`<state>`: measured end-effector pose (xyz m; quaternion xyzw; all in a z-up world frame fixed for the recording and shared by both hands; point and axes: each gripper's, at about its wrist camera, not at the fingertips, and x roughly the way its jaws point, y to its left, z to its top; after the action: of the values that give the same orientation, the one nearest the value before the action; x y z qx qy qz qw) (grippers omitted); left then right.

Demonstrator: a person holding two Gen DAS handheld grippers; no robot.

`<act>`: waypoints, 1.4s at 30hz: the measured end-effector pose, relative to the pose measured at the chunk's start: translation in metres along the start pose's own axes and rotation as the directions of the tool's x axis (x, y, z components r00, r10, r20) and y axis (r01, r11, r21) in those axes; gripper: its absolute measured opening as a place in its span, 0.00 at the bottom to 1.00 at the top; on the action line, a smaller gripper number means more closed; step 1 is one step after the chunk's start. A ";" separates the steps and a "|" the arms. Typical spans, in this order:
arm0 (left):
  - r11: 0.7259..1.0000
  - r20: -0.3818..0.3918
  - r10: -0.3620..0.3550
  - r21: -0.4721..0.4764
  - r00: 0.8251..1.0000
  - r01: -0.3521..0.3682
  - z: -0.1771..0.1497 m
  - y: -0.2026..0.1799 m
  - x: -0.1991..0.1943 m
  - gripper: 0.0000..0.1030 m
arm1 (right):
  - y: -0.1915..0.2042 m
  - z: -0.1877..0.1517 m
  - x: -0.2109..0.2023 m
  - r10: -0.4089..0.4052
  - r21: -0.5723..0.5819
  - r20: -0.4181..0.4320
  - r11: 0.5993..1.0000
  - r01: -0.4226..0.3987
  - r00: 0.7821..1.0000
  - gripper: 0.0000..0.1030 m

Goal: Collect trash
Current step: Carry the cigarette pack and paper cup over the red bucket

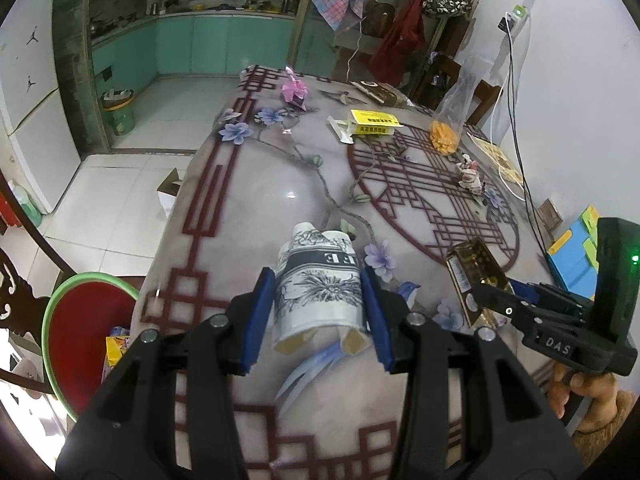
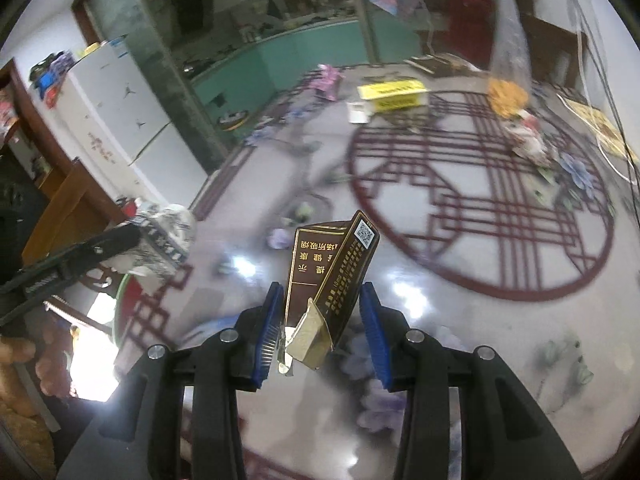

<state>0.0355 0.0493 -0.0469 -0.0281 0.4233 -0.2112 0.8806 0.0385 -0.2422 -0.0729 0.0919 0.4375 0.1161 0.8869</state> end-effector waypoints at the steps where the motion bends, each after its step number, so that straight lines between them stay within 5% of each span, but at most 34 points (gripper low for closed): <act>1: 1.000 0.001 0.001 -0.006 1.000 -0.001 -0.001 0.004 -0.002 0.42 | 0.007 0.001 0.001 0.008 -0.010 0.000 1.000 -0.008 1.000 0.38; 21: 0.984 -0.002 0.062 -0.166 0.998 -0.061 -0.027 0.092 -0.034 0.42 | 0.131 0.002 0.038 0.148 -0.166 -0.051 0.974 -0.154 0.988 0.38; 42: 0.882 -0.051 0.267 -0.389 0.962 -0.266 -0.051 0.197 -0.063 0.41 | 0.235 -0.001 0.091 0.294 -0.264 -0.146 0.909 -0.324 0.945 0.38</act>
<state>0.0305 0.2599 -0.0780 -0.1461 0.4550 0.0010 0.8784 0.0617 0.0083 -0.0798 0.0257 0.4414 0.3212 0.8374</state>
